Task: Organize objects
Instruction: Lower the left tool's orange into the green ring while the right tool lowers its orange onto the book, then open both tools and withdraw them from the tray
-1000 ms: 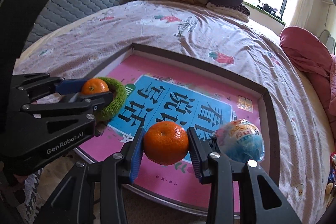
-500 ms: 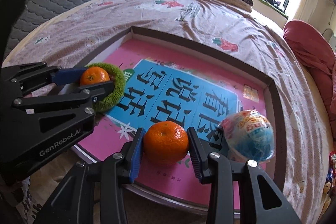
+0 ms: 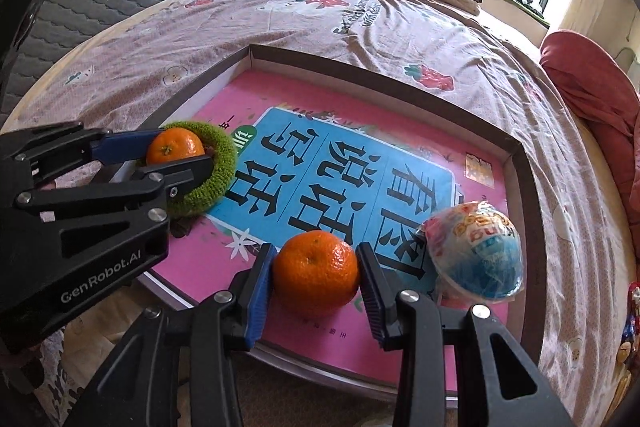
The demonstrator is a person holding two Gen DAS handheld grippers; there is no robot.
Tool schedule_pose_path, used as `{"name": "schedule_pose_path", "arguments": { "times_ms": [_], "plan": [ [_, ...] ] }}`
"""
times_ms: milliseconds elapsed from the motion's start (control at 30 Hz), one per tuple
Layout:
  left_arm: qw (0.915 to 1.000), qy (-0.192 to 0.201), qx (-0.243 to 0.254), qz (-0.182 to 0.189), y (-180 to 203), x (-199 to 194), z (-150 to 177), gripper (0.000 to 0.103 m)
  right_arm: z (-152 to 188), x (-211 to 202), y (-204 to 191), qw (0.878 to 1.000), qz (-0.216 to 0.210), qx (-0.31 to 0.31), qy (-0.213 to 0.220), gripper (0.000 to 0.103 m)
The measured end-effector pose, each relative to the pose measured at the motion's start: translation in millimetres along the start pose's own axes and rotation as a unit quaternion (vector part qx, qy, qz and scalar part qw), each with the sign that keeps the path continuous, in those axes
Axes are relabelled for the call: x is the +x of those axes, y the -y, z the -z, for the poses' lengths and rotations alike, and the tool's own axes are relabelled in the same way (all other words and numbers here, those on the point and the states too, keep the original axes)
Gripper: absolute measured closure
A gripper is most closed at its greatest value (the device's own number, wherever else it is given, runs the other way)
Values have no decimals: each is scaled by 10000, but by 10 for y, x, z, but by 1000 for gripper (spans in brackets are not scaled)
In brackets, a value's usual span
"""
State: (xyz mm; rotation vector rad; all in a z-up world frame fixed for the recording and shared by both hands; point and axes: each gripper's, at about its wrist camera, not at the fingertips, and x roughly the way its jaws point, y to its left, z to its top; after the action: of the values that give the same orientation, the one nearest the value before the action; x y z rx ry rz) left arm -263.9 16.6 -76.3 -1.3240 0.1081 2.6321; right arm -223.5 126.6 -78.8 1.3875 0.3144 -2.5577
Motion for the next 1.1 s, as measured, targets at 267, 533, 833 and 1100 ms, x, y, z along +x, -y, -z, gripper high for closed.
{"name": "schedule_pose_path", "arguments": {
  "times_ms": [267, 533, 833, 1100],
  "plan": [
    [10000, -22, -44, 35, -13, -6, -6, 63, -21, -70, 31, 10000, 11, 60, 36, 62],
    [9999, 120, -114, 37, -45, -86, -46, 61, -21, -153, 66, 9998, -17, 148, 112, 61],
    [9997, 190, -142, 36, -45, -175, -54, 61, -52, -302, 70, 9994, 23, 168, 294, 61],
    [9995, 301, -131, 12, -36, -354, -38, 49, -52, -427, 76, 9990, 23, 183, 397, 59]
  ]
}}
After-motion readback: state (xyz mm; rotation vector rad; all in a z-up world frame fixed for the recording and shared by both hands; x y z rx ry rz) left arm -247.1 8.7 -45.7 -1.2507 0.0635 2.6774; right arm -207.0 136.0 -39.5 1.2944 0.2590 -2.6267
